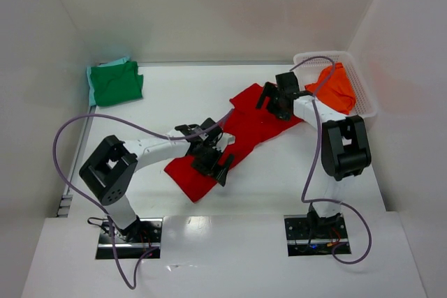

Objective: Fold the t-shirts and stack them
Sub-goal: Rotate the tshirt 90 degrees

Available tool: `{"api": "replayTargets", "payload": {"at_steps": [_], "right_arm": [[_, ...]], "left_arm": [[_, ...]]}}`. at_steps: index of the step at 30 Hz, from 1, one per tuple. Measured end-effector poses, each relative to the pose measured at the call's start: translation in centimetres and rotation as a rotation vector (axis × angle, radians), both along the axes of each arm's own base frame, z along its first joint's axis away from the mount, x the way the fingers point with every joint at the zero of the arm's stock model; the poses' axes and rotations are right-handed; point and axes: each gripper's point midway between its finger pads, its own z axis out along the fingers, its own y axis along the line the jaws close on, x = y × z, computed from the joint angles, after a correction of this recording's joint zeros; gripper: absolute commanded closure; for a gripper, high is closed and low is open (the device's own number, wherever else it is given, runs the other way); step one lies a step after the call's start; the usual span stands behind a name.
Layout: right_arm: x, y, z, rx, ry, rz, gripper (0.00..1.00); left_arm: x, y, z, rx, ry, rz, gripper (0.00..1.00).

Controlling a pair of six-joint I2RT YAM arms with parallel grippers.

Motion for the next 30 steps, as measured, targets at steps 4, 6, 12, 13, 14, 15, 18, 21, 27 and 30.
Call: {"api": "replayTargets", "payload": {"at_steps": [4, 6, 12, 13, 14, 15, 18, 21, 27, 30], "right_arm": [[1.9, 0.5, -1.0, -0.032, 0.001, -0.009, 0.01], [2.9, 0.8, -1.7, -0.047, 0.007, -0.013, 0.01], [3.8, 1.3, -4.2, -0.070, 0.049, -0.021, 0.01], [3.9, 1.3, -4.3, -0.072, 0.052, -0.023, 0.01], [3.9, 1.4, -4.3, -0.072, 0.053, -0.024, 0.01], [4.1, 1.6, -4.2, -0.070, 0.051, -0.026, 0.01], [4.8, 1.9, -4.4, -0.067, 0.051, -0.029, 0.01], [5.6, 2.2, -4.4, -0.064, 0.046, -0.029, 0.01], [7.8, 3.1, -4.2, -0.049, 0.023, -0.022, 0.01], [9.1, 4.0, -4.1, -0.043, 0.009, -0.013, 0.01]], "left_arm": [[-0.9, -0.2, -0.6, 0.005, 0.011, -0.004, 0.00], [-1.1, 0.3, -1.0, 0.024, 0.017, 0.009, 0.00], [-0.2, 1.3, 0.0, 0.063, -0.047, 0.061, 0.00], [0.3, 1.4, 0.8, 0.067, -0.078, 0.080, 0.00], [1.4, 1.4, 2.3, 0.052, -0.131, 0.113, 0.00], [1.9, 1.4, 3.0, 0.043, -0.155, 0.128, 0.00], [4.1, 2.4, 5.4, 0.009, -0.239, 0.216, 0.00], [6.3, 4.5, 6.8, 0.007, -0.299, 0.313, 0.00], [6.0, 6.2, 3.3, 0.088, -0.232, 0.335, 0.00], [5.0, 6.3, 1.7, 0.111, -0.176, 0.320, 0.00]]}}
